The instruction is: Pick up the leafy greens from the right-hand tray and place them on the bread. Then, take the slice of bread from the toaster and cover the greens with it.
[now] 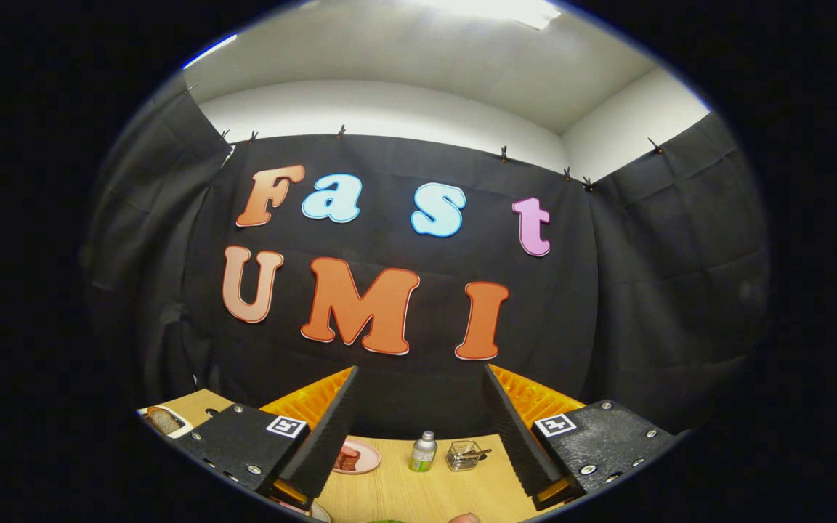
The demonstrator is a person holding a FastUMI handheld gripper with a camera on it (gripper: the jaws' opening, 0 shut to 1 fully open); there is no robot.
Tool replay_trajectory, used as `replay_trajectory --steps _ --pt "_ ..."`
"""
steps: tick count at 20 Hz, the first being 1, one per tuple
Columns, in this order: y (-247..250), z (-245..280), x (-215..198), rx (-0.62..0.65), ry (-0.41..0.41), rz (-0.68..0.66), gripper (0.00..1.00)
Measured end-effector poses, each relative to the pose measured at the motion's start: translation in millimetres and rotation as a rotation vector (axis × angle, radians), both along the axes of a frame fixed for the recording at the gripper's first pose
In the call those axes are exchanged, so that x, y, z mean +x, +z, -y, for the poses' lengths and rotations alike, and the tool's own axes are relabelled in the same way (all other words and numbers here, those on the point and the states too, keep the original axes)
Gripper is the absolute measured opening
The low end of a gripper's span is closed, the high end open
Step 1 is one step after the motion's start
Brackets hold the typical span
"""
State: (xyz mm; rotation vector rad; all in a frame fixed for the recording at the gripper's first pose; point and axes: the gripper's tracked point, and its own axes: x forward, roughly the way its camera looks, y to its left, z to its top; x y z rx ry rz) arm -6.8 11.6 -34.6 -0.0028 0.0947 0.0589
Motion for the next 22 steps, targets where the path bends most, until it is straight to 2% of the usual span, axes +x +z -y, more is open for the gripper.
replay_trajectory --steps 5,8,11,15,22 --pt "-75.7 -9.8 -12.3 0.07 0.048 -0.199 0.98" --pt "-114.2 -8.9 -20.1 0.034 0.07 -0.29 0.98" --pt "-161.4 -14.4 -37.5 -0.015 0.128 -0.403 0.98" --pt "-221.7 -36.1 -69.0 0.023 0.249 -0.626 0.94" --pt "-306.9 -34.5 -120.2 -0.044 0.357 -0.905 0.94"
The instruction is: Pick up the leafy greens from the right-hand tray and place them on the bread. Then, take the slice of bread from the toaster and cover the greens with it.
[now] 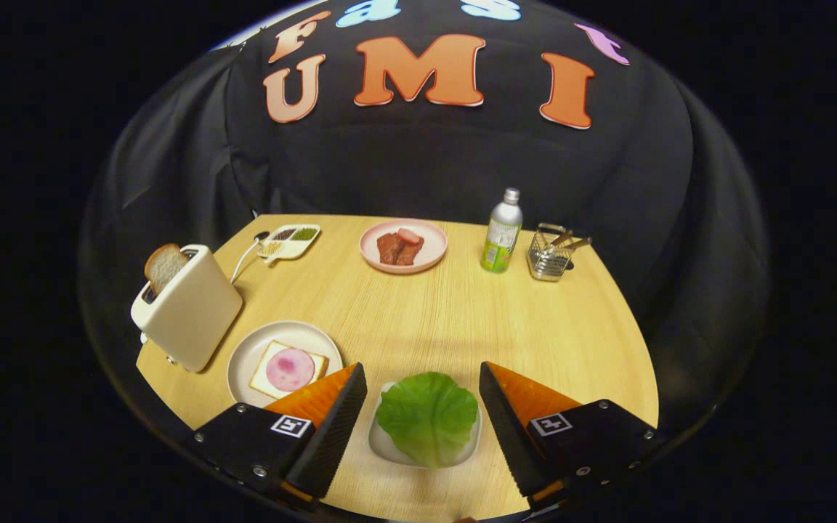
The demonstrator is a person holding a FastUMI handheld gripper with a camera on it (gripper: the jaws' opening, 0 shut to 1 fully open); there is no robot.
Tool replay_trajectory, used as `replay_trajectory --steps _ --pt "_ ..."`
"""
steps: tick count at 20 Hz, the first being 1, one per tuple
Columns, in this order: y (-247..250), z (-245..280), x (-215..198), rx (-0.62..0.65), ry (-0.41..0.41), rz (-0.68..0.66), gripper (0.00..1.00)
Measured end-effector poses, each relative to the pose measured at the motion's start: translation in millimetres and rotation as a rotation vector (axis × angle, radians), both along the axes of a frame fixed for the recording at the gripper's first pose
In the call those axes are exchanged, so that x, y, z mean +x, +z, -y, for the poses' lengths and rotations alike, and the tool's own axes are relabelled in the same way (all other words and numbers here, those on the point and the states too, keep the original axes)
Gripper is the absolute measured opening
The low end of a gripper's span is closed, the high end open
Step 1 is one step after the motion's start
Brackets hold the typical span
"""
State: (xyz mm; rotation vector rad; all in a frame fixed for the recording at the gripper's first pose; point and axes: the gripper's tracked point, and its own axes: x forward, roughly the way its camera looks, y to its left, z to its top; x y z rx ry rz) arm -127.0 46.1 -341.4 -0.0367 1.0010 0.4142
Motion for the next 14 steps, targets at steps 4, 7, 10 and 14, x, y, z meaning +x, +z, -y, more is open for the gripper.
replay_trajectory --steps 4,7,10,14 --pt "-42.9 1.4 -27.2 -0.055 0.084 -0.129 0.91" --pt "-68.0 3.6 -41.7 -0.071 0.125 -0.216 0.89" --pt "-93.5 4.3 -48.0 -0.108 0.148 -0.275 0.87" --pt "-115.5 -0.5 -50.1 -0.123 0.173 -0.338 0.87"
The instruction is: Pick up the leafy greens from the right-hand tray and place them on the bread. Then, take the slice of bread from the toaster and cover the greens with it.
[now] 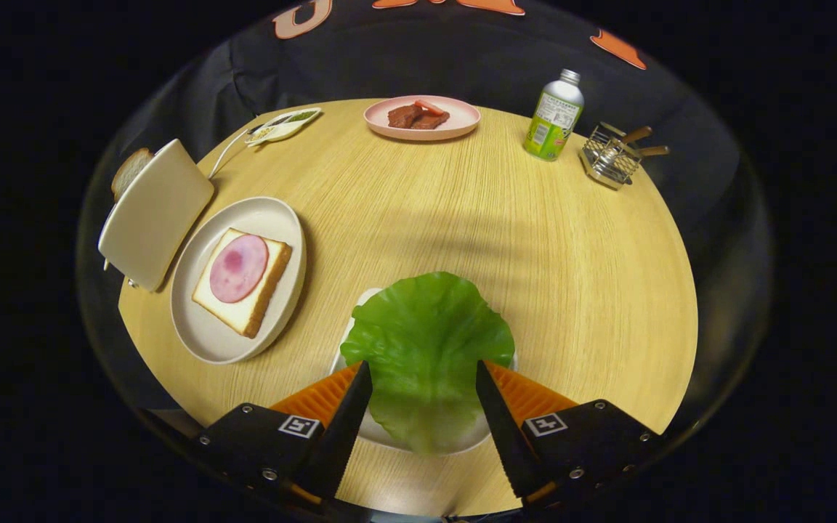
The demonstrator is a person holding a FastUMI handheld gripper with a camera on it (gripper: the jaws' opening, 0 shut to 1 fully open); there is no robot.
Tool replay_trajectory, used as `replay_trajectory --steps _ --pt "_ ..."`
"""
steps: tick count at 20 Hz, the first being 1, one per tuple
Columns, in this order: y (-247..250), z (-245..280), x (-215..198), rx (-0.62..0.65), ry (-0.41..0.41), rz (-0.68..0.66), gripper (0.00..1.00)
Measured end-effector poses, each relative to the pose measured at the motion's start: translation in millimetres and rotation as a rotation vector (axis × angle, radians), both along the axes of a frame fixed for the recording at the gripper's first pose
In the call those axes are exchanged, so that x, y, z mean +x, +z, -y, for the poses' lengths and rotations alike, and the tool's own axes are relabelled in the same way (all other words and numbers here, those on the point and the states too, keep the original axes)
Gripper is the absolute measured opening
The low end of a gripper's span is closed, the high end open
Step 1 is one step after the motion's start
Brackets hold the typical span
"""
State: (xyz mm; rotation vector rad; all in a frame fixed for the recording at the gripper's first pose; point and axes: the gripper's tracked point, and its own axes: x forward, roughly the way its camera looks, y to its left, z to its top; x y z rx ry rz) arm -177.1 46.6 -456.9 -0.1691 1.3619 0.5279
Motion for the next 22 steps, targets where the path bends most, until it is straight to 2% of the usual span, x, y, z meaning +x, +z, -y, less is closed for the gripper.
replay_trajectory --steps 3,6,8,11,13,14,16,18,20,22 --pt "-14.6 3.0 -4.5 -0.028 -0.005 -0.041 0.87" --pt "-17.0 6.8 -3.8 -0.028 -0.061 -0.068 0.8" --pt "-18.1 10.5 -1.7 -0.042 -0.099 -0.071 0.7" --pt "-17.3 6.8 -2.8 -0.049 -0.088 -0.069 0.58" --pt "-17.1 7.2 -0.6 -0.068 -0.125 -0.059 0.41" --pt "-18.4 5.0 -1.2 -0.075 -0.14 -0.054 0.23" --pt "-16.7 4.3 -1.1 -0.081 -0.154 -0.039 0.13" --pt "-15.6 3.3 -1.1 -0.086 -0.169 -0.027 0.04" --pt "-15.0 3.6 -1.4 -0.081 -0.179 -0.027 0.01" --pt "-7.0 -1.3 -3.0 -0.034 -0.24 -0.039 0.01"
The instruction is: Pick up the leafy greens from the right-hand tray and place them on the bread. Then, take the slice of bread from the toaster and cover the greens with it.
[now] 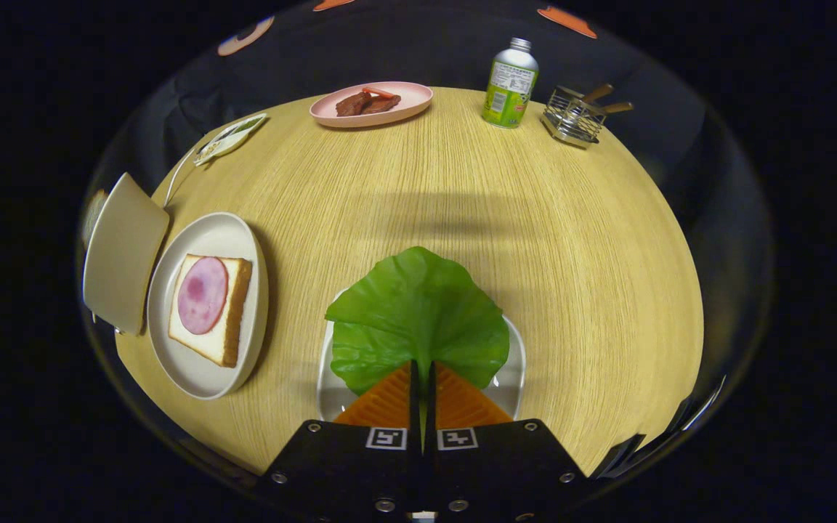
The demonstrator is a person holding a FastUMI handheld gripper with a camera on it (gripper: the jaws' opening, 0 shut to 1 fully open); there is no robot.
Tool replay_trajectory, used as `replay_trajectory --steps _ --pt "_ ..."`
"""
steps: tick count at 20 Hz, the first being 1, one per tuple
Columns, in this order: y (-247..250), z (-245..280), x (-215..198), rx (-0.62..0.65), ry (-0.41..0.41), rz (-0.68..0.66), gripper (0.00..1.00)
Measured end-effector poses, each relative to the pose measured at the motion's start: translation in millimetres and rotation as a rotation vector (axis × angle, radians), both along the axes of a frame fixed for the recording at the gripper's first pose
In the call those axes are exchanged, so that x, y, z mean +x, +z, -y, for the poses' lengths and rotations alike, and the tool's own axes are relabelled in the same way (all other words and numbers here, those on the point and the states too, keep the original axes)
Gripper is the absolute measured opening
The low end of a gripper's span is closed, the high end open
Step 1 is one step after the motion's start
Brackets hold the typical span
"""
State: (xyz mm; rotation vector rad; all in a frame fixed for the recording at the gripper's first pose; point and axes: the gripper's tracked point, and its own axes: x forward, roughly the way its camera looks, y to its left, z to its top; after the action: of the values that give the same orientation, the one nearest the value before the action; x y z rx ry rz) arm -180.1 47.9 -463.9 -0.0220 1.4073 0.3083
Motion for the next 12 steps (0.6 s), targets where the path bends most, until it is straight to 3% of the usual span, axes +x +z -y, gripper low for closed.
replay_trajectory --steps 9,12 --pt "62.8 -24.5 13.9 0.13 -0.067 0.094 0.01" --pt "85.7 -45.5 18.9 0.185 -0.042 0.123 0.01"
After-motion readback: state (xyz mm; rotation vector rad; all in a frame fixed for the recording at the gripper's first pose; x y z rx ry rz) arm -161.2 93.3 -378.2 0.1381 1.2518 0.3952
